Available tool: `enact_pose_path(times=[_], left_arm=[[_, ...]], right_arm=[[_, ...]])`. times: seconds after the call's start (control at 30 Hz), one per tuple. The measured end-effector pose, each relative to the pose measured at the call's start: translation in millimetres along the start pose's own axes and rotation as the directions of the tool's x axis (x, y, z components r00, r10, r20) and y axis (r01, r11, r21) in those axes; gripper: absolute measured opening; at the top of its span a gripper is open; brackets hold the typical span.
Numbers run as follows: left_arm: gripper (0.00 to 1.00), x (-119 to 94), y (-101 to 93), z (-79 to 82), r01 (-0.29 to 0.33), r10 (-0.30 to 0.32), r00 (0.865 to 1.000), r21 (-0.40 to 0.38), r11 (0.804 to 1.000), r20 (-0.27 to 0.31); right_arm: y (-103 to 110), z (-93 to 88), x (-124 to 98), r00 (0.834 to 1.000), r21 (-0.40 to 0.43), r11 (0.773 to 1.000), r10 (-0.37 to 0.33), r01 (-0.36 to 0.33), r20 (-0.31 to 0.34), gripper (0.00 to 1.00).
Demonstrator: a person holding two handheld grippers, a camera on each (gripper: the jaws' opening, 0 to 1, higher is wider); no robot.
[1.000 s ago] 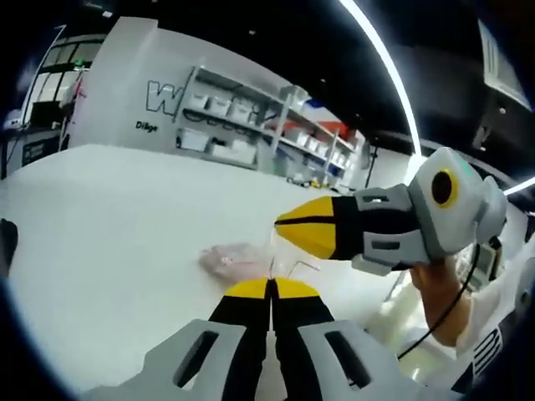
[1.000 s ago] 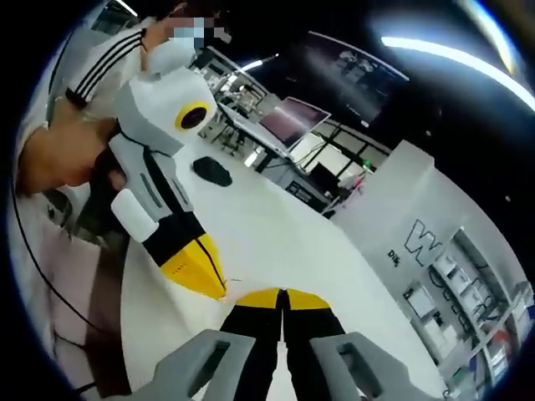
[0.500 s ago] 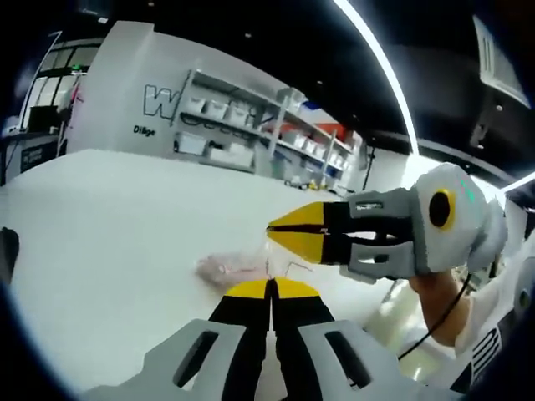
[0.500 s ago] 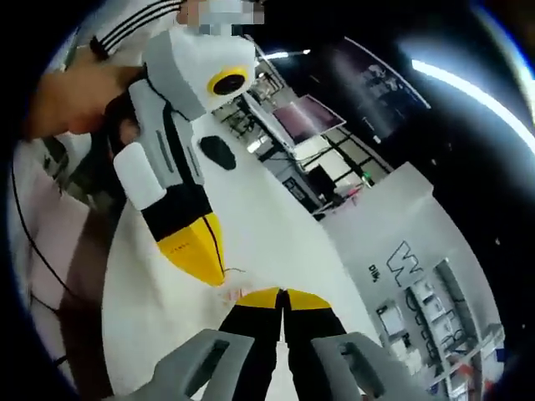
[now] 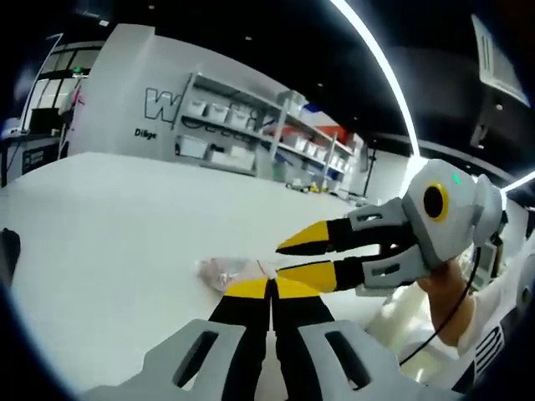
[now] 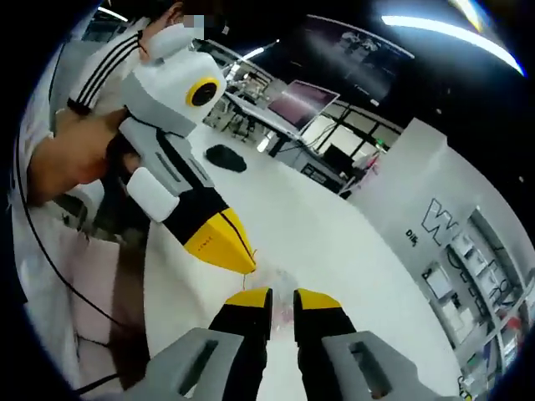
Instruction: Open the resealable bag by pulling the two sides of the seal apart until the entire bag opening is separated and visibly accessible.
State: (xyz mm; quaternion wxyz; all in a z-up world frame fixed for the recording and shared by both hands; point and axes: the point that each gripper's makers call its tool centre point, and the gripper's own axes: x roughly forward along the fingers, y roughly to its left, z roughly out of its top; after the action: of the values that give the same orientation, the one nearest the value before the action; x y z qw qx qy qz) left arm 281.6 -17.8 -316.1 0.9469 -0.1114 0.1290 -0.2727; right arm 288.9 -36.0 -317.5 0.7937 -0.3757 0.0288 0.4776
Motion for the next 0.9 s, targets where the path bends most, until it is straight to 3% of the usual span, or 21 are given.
enact_pose_path(times=[0.33,0.9], left_arm=[[0.0,0,-0.9,-1.7,0.003,-0.003,1.0,0.008,1.0,-0.008],[0.0,-3,0.5,-4.4,-0.002,0.002,1.0,0.015,1.0,-0.019]], right_arm=[[4,-7.7,3,0.999,0.017,0.999,0.034,-0.033,-0.034,0.0],[-15,-0.2,4,0.999,-0.058,0.997,-0.045,0.045,-0.009,0.0]])
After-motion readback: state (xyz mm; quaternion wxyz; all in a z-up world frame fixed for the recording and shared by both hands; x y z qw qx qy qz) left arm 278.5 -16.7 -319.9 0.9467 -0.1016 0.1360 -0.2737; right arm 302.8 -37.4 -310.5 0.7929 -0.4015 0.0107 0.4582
